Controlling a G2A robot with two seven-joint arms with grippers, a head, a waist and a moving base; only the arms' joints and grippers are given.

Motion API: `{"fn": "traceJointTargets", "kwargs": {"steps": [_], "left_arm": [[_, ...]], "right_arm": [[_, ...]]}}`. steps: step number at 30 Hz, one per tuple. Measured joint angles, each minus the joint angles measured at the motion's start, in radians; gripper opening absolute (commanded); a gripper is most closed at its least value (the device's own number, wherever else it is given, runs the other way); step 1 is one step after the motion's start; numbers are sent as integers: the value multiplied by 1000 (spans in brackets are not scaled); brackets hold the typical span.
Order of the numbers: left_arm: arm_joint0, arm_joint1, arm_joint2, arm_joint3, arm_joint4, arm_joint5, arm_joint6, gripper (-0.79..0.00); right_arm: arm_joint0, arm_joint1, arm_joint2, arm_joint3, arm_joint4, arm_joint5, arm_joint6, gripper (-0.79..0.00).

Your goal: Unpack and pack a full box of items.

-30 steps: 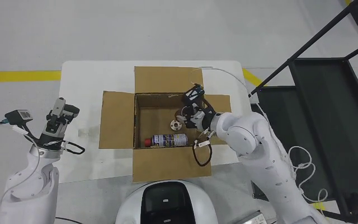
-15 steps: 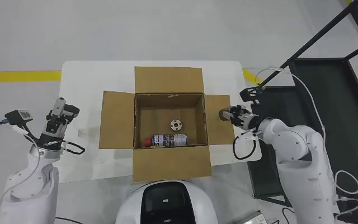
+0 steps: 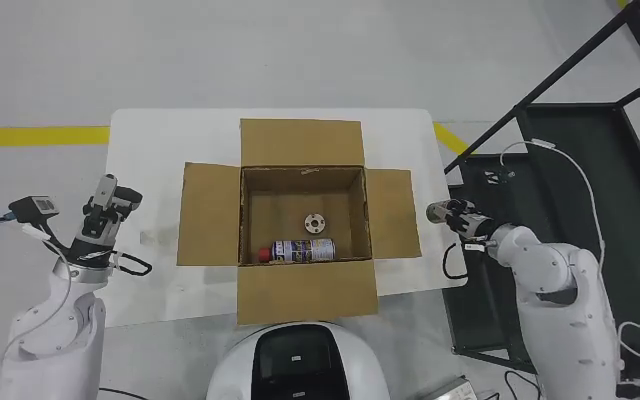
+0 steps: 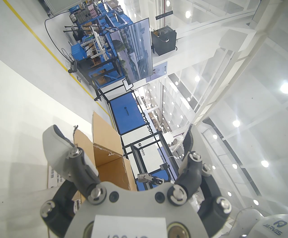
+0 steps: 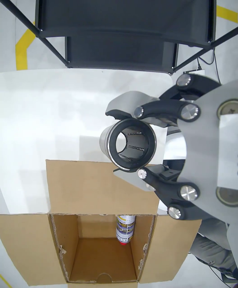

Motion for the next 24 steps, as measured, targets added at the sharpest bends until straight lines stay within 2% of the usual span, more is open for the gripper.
{"fn": "traceJointTargets", "kwargs": {"steps": [14,20,24], "left_arm": [[0,0,0,0,0,0,0,0],[0,0,0,0,0,0,0,0],[0,0,0,0,0,0,0,0]], "right_arm": [[-1,0,-7,9,-6,5,-9,-785],[71,-1,-85,145,-126,95,-67,-785],[132,-1,-121,241,-147,142,-84,-785]]}}
